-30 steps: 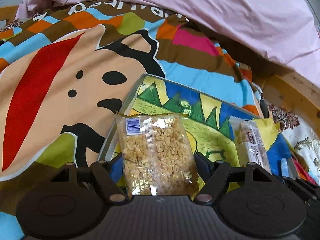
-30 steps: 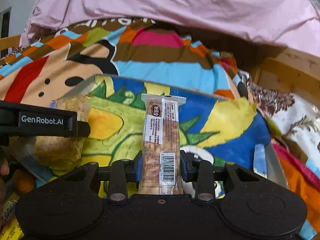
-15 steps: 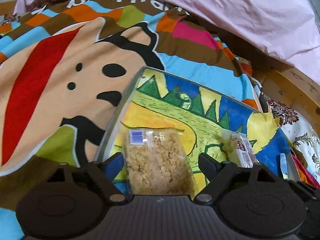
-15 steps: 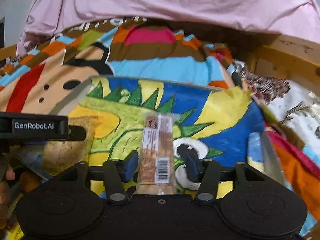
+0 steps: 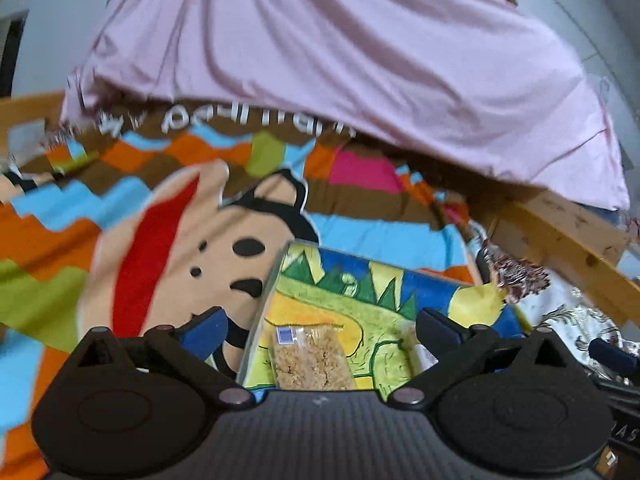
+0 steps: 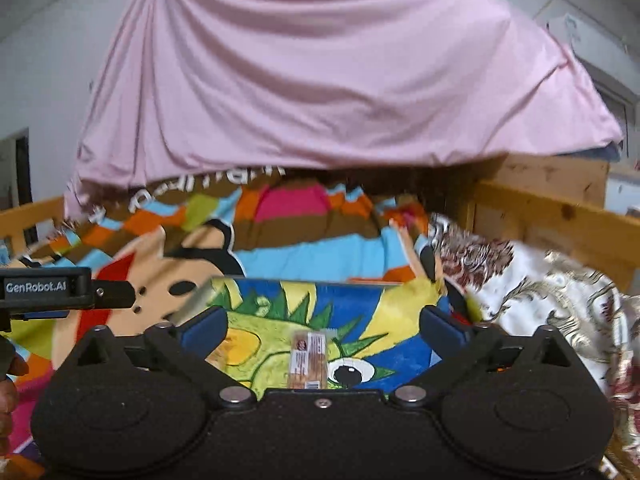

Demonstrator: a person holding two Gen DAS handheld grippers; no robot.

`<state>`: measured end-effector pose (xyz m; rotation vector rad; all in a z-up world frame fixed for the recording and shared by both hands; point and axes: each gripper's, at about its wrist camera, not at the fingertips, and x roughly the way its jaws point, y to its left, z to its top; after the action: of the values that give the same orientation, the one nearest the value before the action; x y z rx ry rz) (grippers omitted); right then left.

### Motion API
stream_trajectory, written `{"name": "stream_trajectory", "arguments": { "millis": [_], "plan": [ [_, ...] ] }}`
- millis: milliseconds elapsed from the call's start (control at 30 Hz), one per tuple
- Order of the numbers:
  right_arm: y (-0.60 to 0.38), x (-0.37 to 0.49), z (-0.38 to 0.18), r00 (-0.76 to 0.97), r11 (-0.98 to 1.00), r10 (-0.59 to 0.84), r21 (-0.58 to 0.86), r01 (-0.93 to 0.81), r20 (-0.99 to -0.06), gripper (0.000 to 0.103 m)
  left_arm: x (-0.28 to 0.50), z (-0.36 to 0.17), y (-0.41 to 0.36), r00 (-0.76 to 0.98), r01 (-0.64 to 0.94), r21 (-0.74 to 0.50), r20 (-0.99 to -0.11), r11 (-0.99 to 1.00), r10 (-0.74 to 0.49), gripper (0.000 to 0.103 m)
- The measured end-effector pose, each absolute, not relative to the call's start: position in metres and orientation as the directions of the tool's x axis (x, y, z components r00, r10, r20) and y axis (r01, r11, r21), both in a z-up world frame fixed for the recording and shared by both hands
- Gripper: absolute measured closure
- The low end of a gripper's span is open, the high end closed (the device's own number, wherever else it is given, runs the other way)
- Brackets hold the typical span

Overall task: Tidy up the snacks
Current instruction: 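Carry both held snacks into the tin tray and open both tools, then lift both open tools up and back from the tin tray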

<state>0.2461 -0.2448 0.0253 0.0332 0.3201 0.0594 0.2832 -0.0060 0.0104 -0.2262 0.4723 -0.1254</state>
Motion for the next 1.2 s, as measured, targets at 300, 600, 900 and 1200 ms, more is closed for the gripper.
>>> {"name": "stream_trajectory", "arguments": {
  "millis": [300,600,900,1200],
  "plan": [
    [-0.25,0.169,0.047,0.957,0.998,0.045,0.061,-0.028,-0.288,0.001,0.203,0.03,0.004,0.919,0.066,-0.194,-0.369,0.979,-0.135,0.0],
    [-0.251,0.102,0.054,0.96,0.997,0.046,0.068,-0.028,-0.277,0.001,0.137,0.033,0.011,0.927,0.062,-0.131,-0.359,0.989,-0.106,0.0],
    [-0.245,0.047,0.05,0.947,0.998,0.051,0.044,-0.039,-0.318,0.001,0.088,0.022,0.014,0.906,0.075,-0.106,-0.407,0.992,-0.112,0.0],
    [-0.244,0.024,0.041,0.921,1.0,0.003,0.011,0.001,-0.39,0.001,0.054,0.01,0.003,0.882,0.109,-0.049,-0.456,0.993,-0.119,0.0]
  ]
}}
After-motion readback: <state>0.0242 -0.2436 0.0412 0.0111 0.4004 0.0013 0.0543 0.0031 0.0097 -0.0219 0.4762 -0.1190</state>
